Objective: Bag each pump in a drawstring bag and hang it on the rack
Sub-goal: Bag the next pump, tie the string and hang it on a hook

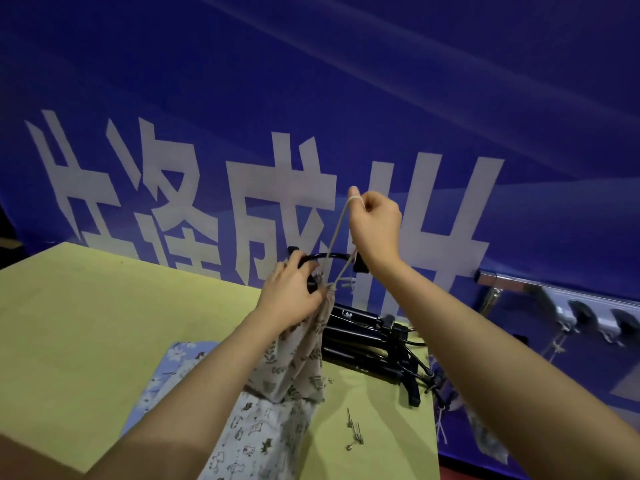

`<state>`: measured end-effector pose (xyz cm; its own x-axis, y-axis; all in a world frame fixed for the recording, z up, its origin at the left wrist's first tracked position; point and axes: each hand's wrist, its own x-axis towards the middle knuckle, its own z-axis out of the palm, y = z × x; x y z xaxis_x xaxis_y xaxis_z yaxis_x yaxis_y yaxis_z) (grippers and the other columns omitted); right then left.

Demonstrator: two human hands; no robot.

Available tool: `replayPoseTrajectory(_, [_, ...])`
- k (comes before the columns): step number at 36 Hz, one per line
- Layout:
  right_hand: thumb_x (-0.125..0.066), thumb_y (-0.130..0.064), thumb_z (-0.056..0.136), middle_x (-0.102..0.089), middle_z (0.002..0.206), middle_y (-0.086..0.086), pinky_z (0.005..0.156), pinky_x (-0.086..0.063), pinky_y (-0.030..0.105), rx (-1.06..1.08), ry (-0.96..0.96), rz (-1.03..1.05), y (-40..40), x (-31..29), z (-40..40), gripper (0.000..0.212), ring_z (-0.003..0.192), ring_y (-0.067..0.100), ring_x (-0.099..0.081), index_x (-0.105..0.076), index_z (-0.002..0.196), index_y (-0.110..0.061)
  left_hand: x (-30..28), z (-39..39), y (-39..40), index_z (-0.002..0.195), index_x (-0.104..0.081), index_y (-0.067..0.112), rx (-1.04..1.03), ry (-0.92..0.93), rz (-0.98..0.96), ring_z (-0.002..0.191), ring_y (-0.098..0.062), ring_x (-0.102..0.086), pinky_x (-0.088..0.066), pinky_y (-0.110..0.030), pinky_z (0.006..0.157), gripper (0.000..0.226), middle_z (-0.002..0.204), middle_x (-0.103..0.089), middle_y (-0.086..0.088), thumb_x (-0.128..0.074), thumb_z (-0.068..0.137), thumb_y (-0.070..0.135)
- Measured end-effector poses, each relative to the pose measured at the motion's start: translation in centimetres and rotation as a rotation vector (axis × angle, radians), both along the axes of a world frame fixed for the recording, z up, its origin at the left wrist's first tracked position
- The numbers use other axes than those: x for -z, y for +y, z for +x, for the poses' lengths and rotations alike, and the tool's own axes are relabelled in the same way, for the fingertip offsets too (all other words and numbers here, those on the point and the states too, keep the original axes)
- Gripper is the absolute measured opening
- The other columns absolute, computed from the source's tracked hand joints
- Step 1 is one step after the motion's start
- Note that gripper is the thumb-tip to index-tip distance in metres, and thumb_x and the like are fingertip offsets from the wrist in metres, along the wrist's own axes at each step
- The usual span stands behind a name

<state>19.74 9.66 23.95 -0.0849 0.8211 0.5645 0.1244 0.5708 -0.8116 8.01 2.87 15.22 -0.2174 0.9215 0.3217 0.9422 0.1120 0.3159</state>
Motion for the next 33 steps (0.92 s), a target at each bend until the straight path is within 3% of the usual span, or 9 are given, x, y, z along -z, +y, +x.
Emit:
replayPoseTrajectory(4, [-0.049,-0.024,0.098,-0.025,0.045,-0.005,0.046,-0.024,0.023,0.024,0.085,-0.047,0.2,-1.0,0.8,0.052,0.04,0.007,-0.023,-0.027,0.051,-0.016,-0.8,1.1,-0.4,0.133,-0.044,0.022,-0.024,0.045,0.023,0.115,-0.031,-0.043,-0.04,-0.04,0.093,0.05,0.136,-0.034,0.0,-0.051,0.087,0.042])
replayPoseTrajectory(10, [-0.046,-0.027,0.099,-0.024,0.039,-0.008,0.043,-0.022,0.02,0.039,0.102,-0.001,-0.4,-2.4,2.5,0.057,0.037,0.009,-0.021,-0.03,0.046,-0.014,-2.4,3.3,-0.4,0.124,-0.051,0.018,-0.043,0.186,0.063,0.114,-0.03,-0.043,-0.034,-0.038,0.094,0.047,0.134,-0.039,-0.003,-0.049,0.086,0.045])
replayPoseTrajectory(14, [-0.043,-0.025,0.101,-0.039,0.044,0.004,0.046,-0.032,0.019,-0.015,0.191,0.018,-0.5,-3.8,4.8,0.055,0.04,0.009,-0.03,-0.053,0.055,0.004,-3.2,5.5,0.0,0.115,-0.056,0.013,-0.068,0.279,0.078,0.112,-0.029,-0.043,-0.028,-0.037,0.095,0.046,0.127,-0.042,-0.007,-0.047,0.086,0.047])
replayPoseTrajectory(16, [-0.042,-0.026,0.101,-0.045,0.045,0.004,0.05,-0.04,0.016,-0.051,0.218,0.025,-0.3,-4.3,6.2,0.054,0.042,0.01,-0.039,-0.056,0.054,-0.003,-3.6,7.1,0.2,0.115,-0.057,0.012,-0.086,0.266,0.064,0.112,-0.029,-0.043,-0.029,-0.037,0.094,0.047,0.125,-0.041,-0.009,-0.046,0.087,0.049])
replayPoseTrajectory(18, [-0.042,-0.027,0.102,-0.054,0.05,0.004,0.061,-0.051,0.023,-0.097,0.265,0.006,-0.3,-4.6,7.8,0.052,0.047,0.012,-0.05,-0.059,0.056,-0.007,-4.0,8.9,0.2,0.117,-0.056,0.012,-0.092,0.261,0.045,0.113,-0.031,-0.044,-0.029,-0.037,0.095,0.049,0.125,-0.041,-0.011,-0.045,0.088,0.051])
replayPoseTrajectory(22, [-0.037,-0.027,0.103,-0.068,0.066,0.01,0.074,-0.05,0.016,-0.121,0.273,-0.006,-0.7,-4.9,11.7,0.05,0.045,0.0,-0.055,-0.066,0.073,0.0,-4.6,13.4,0.4,0.12,-0.054,0.013,-0.081,0.28,0.026,0.114,-0.033,-0.043,-0.03,-0.038,0.097,0.054,0.122,-0.04,-0.012,-0.043,0.088,0.055])
replayPoseTrajectory(25, [-0.038,-0.025,0.103,-0.069,0.069,0.012,0.069,-0.048,0.016,-0.167,0.238,-0.001,-1.0,-4.7,15.3,0.045,0.047,-0.001,-0.055,-0.065,0.073,-0.004,-4.5,17.1,0.4,0.117,-0.055,0.015,-0.039,0.28,0.039,0.113,-0.032,-0.038,-0.028,-0.038,0.097,0.053,0.121,-0.04,-0.012,-0.038,0.088,0.056])
replayPoseTrajectory(29, [-0.046,-0.025,0.1,-0.069,0.067,0.007,0.052,-0.041,0.012,-0.191,0.091,-0.008,-1.6,-4.2,20.4,0.038,0.041,0.002,-0.048,-0.066,0.073,-0.007,-3.3,22.2,0.5,0.119,-0.055,0.02,-0.005,0.131,-0.025,0.122,-0.033,-0.031,-0.024,-0.041,0.103,0.065,0.133,-0.038,-0.014,-0.032,0.085,0.07])
replayPoseTrajectory(33, [-0.051,-0.02,0.098,-0.071,0.073,0.006,0.049,-0.038,0.006,-0.253,-0.035,-0.022,-2.4,-2.6,25.5,0.033,0.042,-0.002,-0.052,-0.066,0.069,-0.014,-1.6,27.9,0.8,0.12,-0.053,0.03,0.021,-0.132,-0.147,0.126,-0.033,-0.031,-0.022,-0.04,0.103,0.061,0.129,-0.038,-0.012,-0.038,0.081,0.074])
